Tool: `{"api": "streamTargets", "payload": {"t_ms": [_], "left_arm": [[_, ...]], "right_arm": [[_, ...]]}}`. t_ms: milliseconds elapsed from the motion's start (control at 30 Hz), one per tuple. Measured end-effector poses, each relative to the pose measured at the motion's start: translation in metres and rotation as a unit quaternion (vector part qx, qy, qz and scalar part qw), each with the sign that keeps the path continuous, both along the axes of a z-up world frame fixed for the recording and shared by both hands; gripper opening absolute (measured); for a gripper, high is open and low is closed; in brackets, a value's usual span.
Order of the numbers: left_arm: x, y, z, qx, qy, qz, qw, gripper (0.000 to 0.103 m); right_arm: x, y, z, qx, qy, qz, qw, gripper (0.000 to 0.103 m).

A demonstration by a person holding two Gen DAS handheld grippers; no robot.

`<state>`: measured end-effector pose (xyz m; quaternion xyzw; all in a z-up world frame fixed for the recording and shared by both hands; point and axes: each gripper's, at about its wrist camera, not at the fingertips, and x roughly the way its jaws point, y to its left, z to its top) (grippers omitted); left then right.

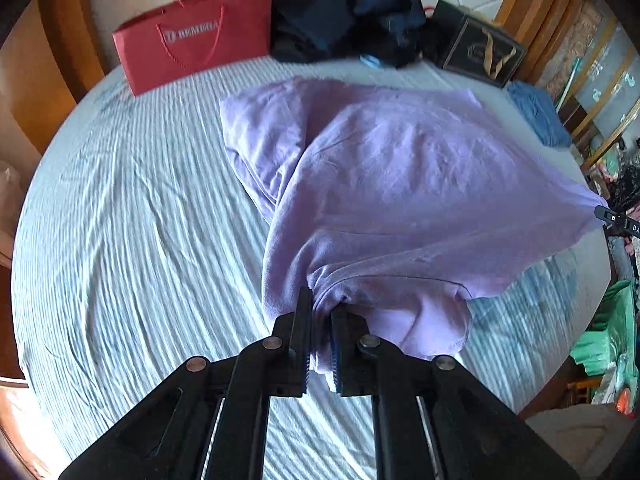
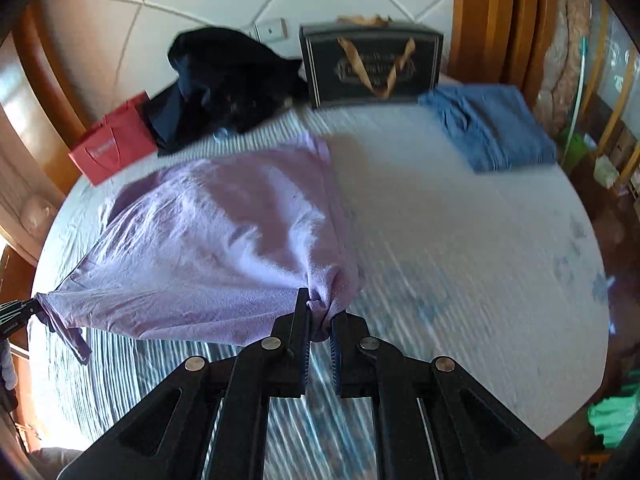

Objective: Fold clothes

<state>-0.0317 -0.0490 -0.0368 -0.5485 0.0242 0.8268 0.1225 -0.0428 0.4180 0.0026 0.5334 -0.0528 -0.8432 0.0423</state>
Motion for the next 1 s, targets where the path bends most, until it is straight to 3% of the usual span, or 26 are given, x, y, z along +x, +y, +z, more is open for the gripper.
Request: {"api": "streamTargets", "payload": {"t_ms": [67,133,167,200,267,333,500,633,767,900,1000], "left_arm": [[0.008,0.008,-0.028,-0.016,-0.045,-0.009,0.9988,0.012],[0.010,0.010,-0.028,-0.014,-0.049,-0.020,0.9985,0.014],[0.010,0.011,-0.021,-0.009,-0.040,-0.026,0.9988,0.017],[0.010,0.012,-0.010,-0.004,-0.025,-0.032,0.9992,0.019],[0.002,0.009,0.015,0.009,0.012,-0.029,0.9995,0.044],[-0.006,0.006,0.039,0.022,0.050,-0.025,0.9982,0.053],[-0.080,-0.015,0.065,0.035,0.093,0.026,0.9947,0.054],[-0.173,-0.026,0.035,0.031,0.070,0.072,0.9945,0.054],[-0.234,-0.023,-0.012,0.023,0.028,0.093,0.9950,0.054],[-0.269,-0.020,-0.052,0.033,-0.009,0.110,0.9934,0.054],[-0.287,-0.014,-0.073,0.022,-0.032,0.109,0.9933,0.054]], "right_arm": [[0.010,0.011,-0.027,0.001,-0.047,-0.005,0.999,0.016],[0.016,0.013,-0.042,0.032,-0.074,-0.007,0.997,0.038],[0.012,0.014,-0.036,0.039,-0.065,-0.006,0.997,0.043],[0.007,0.015,-0.028,0.045,-0.053,-0.004,0.998,0.045],[-0.002,0.017,-0.011,0.055,-0.031,-0.002,0.998,0.045],[-0.016,0.016,0.005,0.063,-0.007,0.003,0.998,0.048],[-0.091,-0.006,0.021,0.052,0.044,0.030,0.997,0.049],[-0.162,-0.024,0.003,0.039,0.047,0.037,0.997,0.049],[-0.223,-0.034,-0.026,0.023,0.025,0.026,0.999,0.049],[-0.266,-0.038,-0.050,0.008,-0.002,0.019,1.000,0.062],[-0.286,-0.047,-0.065,0.025,-0.019,0.027,0.999,0.062]]}}
